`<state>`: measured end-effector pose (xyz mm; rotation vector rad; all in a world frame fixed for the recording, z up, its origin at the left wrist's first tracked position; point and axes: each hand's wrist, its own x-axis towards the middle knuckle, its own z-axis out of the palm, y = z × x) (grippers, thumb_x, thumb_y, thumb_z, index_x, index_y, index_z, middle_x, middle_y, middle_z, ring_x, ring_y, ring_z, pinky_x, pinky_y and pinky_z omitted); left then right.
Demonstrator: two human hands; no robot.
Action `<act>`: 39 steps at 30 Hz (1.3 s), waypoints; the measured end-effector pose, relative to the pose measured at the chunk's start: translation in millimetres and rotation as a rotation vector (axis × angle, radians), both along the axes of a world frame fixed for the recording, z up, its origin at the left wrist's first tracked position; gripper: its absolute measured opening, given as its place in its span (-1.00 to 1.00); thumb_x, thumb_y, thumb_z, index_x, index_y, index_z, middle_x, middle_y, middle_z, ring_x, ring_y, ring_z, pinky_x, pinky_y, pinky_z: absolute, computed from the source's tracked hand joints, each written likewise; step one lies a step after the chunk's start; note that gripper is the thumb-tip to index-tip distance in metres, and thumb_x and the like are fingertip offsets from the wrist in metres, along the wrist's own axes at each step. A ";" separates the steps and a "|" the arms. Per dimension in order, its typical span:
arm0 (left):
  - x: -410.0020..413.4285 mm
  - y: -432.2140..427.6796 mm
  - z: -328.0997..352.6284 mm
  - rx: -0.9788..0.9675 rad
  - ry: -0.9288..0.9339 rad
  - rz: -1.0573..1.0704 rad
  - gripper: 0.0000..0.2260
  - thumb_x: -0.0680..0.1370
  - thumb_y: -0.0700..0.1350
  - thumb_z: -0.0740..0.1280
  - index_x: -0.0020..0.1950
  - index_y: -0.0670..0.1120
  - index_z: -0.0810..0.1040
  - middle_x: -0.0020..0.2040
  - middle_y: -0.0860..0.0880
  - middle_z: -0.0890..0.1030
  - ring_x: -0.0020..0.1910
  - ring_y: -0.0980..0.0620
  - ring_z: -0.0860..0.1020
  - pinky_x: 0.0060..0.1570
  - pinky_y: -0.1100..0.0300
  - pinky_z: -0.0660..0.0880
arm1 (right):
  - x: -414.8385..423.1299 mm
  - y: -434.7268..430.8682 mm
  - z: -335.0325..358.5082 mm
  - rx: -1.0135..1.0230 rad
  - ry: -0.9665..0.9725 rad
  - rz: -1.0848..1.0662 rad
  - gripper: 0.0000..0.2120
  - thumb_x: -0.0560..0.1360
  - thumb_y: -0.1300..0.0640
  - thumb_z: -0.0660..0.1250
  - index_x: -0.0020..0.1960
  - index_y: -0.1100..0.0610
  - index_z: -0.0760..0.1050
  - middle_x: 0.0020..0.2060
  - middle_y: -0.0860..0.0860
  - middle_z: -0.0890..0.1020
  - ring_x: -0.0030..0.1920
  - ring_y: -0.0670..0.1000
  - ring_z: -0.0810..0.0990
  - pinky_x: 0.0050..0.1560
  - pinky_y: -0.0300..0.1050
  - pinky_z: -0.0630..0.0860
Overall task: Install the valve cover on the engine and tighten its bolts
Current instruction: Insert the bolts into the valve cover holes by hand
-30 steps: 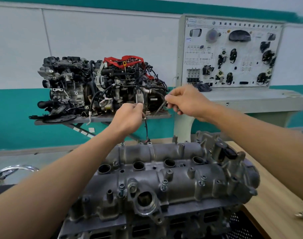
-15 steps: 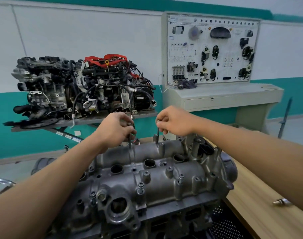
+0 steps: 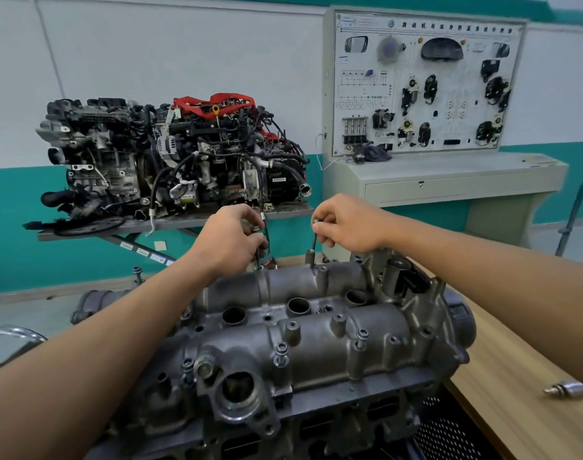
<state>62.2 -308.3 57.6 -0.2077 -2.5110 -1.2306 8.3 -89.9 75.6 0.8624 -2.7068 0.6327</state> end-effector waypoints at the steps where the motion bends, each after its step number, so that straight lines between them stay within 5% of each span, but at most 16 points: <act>1: -0.5 0.1 -1.5 -0.038 -0.017 -0.002 -0.87 0.61 -0.32 0.34 -0.05 -0.10 0.51 -0.19 -0.17 0.73 -0.15 -0.17 0.72 -0.02 -0.14 0.66 | -0.2 0.1 -0.7 0.017 0.008 -0.003 -0.78 0.62 0.16 0.25 -0.17 0.11 0.57 -0.24 -0.04 0.68 -0.27 -0.13 0.66 -0.27 -0.33 0.51; 8: -3.4 1.4 -8.8 -0.481 -0.040 0.005 -0.84 0.57 0.01 0.42 -0.20 0.06 0.59 -0.22 0.08 0.64 -0.17 0.04 0.60 -0.24 0.21 0.41 | 1.9 -2.7 -6.7 0.222 0.042 0.064 -0.79 0.60 0.13 0.27 -0.09 0.19 0.64 -0.23 -0.02 0.70 -0.17 -0.01 0.66 -0.05 -0.08 0.58; 11: -3.1 -3.2 -5.6 -0.384 -0.093 -0.013 -0.72 0.56 0.13 0.42 -0.32 0.08 0.65 -0.29 0.08 0.68 -0.31 0.13 0.56 -0.30 0.22 0.41 | 0.6 1.6 -5.6 0.220 -0.072 0.088 -0.75 0.63 0.12 0.22 -0.11 0.16 0.62 -0.26 -0.07 0.69 -0.33 -0.19 0.60 -0.21 -0.29 0.52; 15: -5.3 -6.9 -3.7 -0.379 -0.085 0.007 -0.83 0.53 0.06 0.48 -0.24 0.05 0.71 -0.26 0.06 0.72 -0.27 0.09 0.60 -0.24 0.23 0.46 | -1.7 1.0 -8.9 0.228 -0.149 0.076 -0.62 0.66 0.08 0.17 -0.27 0.14 0.55 -0.42 -0.10 0.54 -0.53 -0.24 0.42 -0.44 -0.41 0.33; 19: -5.9 -10.1 -0.8 -0.394 -0.115 0.037 -0.84 0.47 0.03 0.55 -0.22 -0.04 0.75 -0.30 0.01 0.72 -0.31 0.09 0.61 -0.30 0.24 0.46 | -1.1 2.4 -6.1 0.251 -0.179 0.059 -0.54 0.68 0.02 0.08 -0.30 0.08 0.56 -0.49 -0.14 0.54 -0.49 -0.21 0.48 -0.46 -0.47 0.33; 21: -7.1 -14.7 1.8 -0.362 -0.151 0.017 -0.93 0.47 -0.09 0.56 -0.11 -0.06 0.75 -0.24 -0.02 0.74 -0.22 0.01 0.67 -0.17 0.17 0.58 | 0.2 3.3 -8.0 0.176 -0.204 -0.014 -0.43 0.68 -0.14 0.00 -0.25 0.04 0.65 -0.54 -0.27 0.56 -0.44 -0.32 0.52 -0.46 -0.53 0.31; 24: -7.5 -21.2 4.8 -0.310 -0.245 -0.023 -0.64 0.48 -0.31 0.48 0.25 -0.06 0.62 0.02 -0.13 0.74 0.01 -0.09 0.70 0.10 0.00 0.62 | 0.7 2.7 -7.8 0.027 -0.197 -0.044 -0.31 0.63 -0.31 -0.12 0.01 0.06 0.70 -0.28 -0.28 0.67 -0.26 -0.34 0.59 -0.24 -0.39 0.39; 27: -7.0 -20.2 5.0 -0.316 -0.233 -0.024 -0.56 0.45 -0.09 0.57 0.30 -0.05 0.57 0.16 -0.15 0.66 0.06 -0.11 0.64 0.07 0.08 0.55 | 2.0 2.6 -4.6 -0.012 -0.304 0.004 -0.29 0.60 -0.36 -0.18 0.28 0.00 0.58 0.10 -0.14 0.65 0.04 -0.09 0.63 -0.12 -0.15 0.49; 30: -3.5 -16.1 3.0 -0.380 -0.174 0.029 -0.57 0.42 0.10 0.58 0.22 -0.03 0.62 0.05 -0.05 0.63 -0.09 0.00 0.56 -0.07 0.17 0.42 | 2.5 2.1 -6.2 -0.023 -0.311 -0.021 -0.24 0.59 -0.38 -0.14 0.04 0.06 0.70 -0.11 -0.13 0.71 -0.06 -0.03 0.69 -0.19 -0.15 0.50; 33: -4.7 -18.0 3.2 -0.388 -0.186 0.016 -0.71 0.50 -0.15 0.51 0.22 -0.03 0.64 0.14 -0.09 0.68 -0.01 -0.05 0.63 -0.06 0.15 0.50 | 0.3 1.4 -10.6 -0.039 -0.203 -0.073 -0.21 0.60 -0.36 -0.11 -0.23 0.13 0.70 -0.31 -0.08 0.71 -0.24 -0.06 0.69 -0.28 -0.20 0.43; 36: -5.2 -19.7 4.6 -0.381 -0.205 0.012 -0.68 0.51 -0.20 0.47 0.26 -0.04 0.62 0.12 -0.06 0.70 0.05 -0.05 0.65 -0.10 0.18 0.48 | -1.6 1.6 -12.9 -0.022 -0.206 -0.050 -0.35 0.64 -0.26 -0.06 -0.03 0.16 0.65 -0.20 -0.04 0.71 -0.23 -0.02 0.70 -0.28 -0.20 0.41; 39: -3.9 -13.4 2.1 -0.386 -0.147 0.031 -0.65 0.50 0.10 0.50 0.18 -0.07 0.65 -0.01 -0.02 0.70 -0.02 -0.01 0.65 -0.05 0.15 0.50 | -0.9 1.2 -12.1 0.002 -0.252 -0.022 -0.47 0.66 -0.22 -0.02 0.08 0.08 0.61 -0.08 -0.03 0.70 -0.16 0.00 0.69 -0.30 -0.25 0.40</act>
